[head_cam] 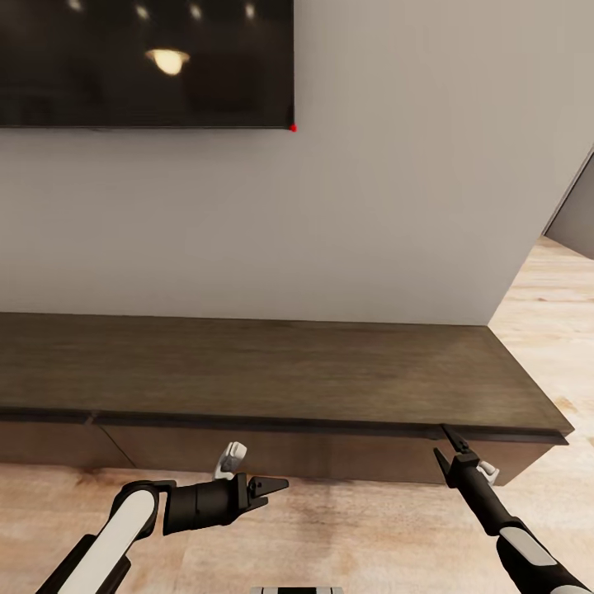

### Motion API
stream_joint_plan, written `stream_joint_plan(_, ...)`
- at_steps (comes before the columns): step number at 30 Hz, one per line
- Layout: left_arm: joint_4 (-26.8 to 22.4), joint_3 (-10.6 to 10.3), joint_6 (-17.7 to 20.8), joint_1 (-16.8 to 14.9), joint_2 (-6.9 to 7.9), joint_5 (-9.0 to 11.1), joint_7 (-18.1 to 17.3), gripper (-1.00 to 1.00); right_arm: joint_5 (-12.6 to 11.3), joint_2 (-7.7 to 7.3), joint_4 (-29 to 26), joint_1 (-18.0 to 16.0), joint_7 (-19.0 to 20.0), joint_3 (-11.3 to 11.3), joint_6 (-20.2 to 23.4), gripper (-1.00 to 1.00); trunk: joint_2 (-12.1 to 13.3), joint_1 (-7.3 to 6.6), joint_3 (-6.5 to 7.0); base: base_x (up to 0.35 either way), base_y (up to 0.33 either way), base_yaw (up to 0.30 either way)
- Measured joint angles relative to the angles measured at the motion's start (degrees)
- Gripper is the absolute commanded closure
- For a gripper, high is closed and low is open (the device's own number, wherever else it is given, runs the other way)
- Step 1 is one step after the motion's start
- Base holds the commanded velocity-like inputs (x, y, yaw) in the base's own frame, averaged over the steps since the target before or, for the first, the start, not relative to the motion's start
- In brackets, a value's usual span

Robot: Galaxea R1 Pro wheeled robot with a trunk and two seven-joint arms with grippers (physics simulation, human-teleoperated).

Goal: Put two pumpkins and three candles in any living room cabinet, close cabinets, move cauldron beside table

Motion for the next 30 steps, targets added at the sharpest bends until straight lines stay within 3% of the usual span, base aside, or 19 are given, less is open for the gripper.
stream_joint_plan(3, 0.0, 0.0, 0.0, 0.0, 0.0, 0.0, 0.0, -1.0, 0.0, 0.0, 0.0, 0.0, 0.0, 0.0, 0.0, -1.0, 0.0, 0.0, 0.0, 0.0, 0.0, 0.0)
stream_joint_plan(4, 0.0, 0.0, 0.0, 0.0, 0.0, 0.0, 0.0, -1.0, 0.0, 0.0, 0.0, 0.0, -0.1, 0.0, 0.0, 1.0, 0.0, 0.0, 0.0, 0.0, 0.0, 0.0)
stream_joint_plan(30, 0.0, 0.0, 0.0, 0.0, 0.0, 0.0, 0.0, -1.0, 0.4, 0.0, 0.0, 0.0, -0.6, 0.1, -0.5, 1.0, 0.0, 0.0, 0.0, 0.0, 0.0, 0.0)
